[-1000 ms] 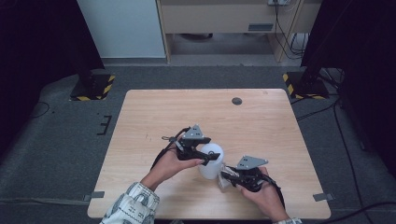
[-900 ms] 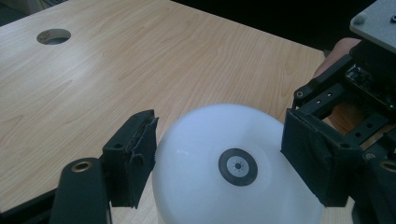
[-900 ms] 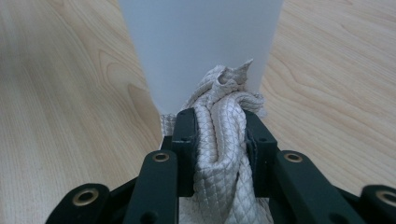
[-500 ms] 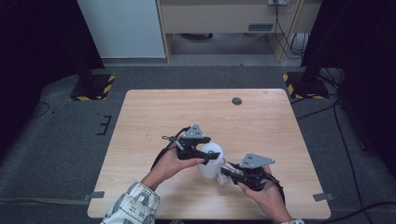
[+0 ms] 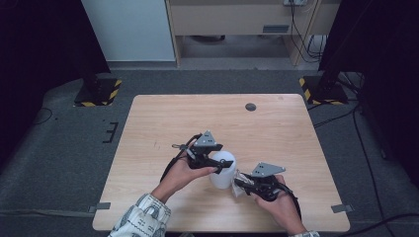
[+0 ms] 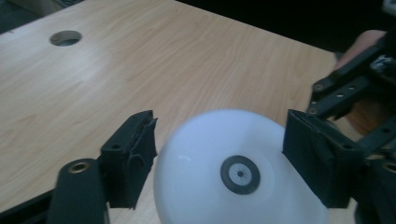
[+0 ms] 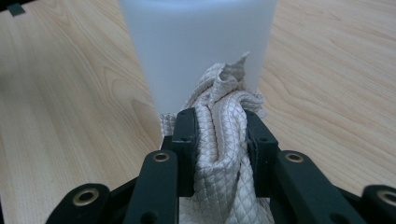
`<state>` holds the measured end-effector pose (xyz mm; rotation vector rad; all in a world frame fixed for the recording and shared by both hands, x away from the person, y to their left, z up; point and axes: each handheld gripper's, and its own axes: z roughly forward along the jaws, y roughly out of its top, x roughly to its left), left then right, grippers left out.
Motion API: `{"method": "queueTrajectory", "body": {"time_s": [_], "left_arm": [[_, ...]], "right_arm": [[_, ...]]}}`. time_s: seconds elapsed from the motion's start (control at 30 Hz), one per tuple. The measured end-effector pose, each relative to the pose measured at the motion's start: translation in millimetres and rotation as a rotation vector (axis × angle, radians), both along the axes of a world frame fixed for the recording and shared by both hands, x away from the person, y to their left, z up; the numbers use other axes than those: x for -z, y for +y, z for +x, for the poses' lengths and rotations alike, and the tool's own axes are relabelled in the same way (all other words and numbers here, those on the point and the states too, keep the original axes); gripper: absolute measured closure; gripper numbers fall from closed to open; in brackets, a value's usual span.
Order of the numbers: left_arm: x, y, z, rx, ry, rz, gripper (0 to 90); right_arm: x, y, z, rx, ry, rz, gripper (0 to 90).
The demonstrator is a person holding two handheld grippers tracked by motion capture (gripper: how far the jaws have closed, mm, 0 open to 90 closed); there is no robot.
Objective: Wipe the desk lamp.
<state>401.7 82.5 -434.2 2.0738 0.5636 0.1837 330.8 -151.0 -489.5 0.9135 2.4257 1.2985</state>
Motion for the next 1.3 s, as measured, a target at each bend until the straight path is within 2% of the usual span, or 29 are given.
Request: {"method": "queueTrajectory", "body": {"time_s": [0.1,0.13,0.17,0.27,0.43,0.5,0.67,0.77,0.93,1.07,1.23,1.3], "left_arm": [[-7.9,-1.0,-3.8,0.0,-0.023,-0.047,17.4],[-7.9,-1.0,-3.8,0.0,-0.023,-0.047,15.8],[-12.8,0.6,-8.8,0.017,-0.041,-0.05,14.2],[-13.9,4.5,-15.0,0.026,-0.059,-0.033,10.2],[-4.4,12.1,-20.5,0.026,-0.049,-0.019,4.0],[-1.0,12.5,-21.2,0.039,-0.043,-0.011,4.4],[6.9,10.5,-20.9,0.046,-0.046,0.053,6.8],[9.4,10.6,-16.7,0.046,-0.031,0.049,9.4],[8.1,9.1,-11.2,0.046,-0.035,0.063,9.4],[8.2,9.0,-7.6,0.046,-0.032,0.061,9.4],[7.8,8.3,-5.9,0.051,-0.03,0.061,9.4],[7.8,8.2,-5.6,0.049,-0.028,0.06,9.4]], "right_arm": [[-0.9,-2.0,-0.5,0.005,-0.004,0.009,70.5],[-0.9,-3.0,-0.7,0.003,-0.005,0.011,70.5],[-1.0,-3.8,-0.6,0.001,-0.007,0.011,70.5],[-1.6,-5.2,-0.1,0.004,-0.005,0.017,70.5],[-4.0,-5.5,0.4,0.009,-0.012,0.029,70.5],[-5.4,-6.0,0.6,0.012,-0.02,0.039,70.5],[-8.8,-8.0,0.9,0.014,-0.026,0.06,70.5],[-11.3,-8.4,1.4,0.018,-0.037,0.07,70.5],[-18.8,-8.0,2.4,0.019,-0.06,0.103,70.6],[-15.5,-4.9,3.3,0.006,-0.053,0.089,70.6],[4.8,5.2,5.5,-0.016,0.013,-0.011,70.6],[7.6,7.1,4.9,-0.024,0.032,-0.007,70.7]]}}
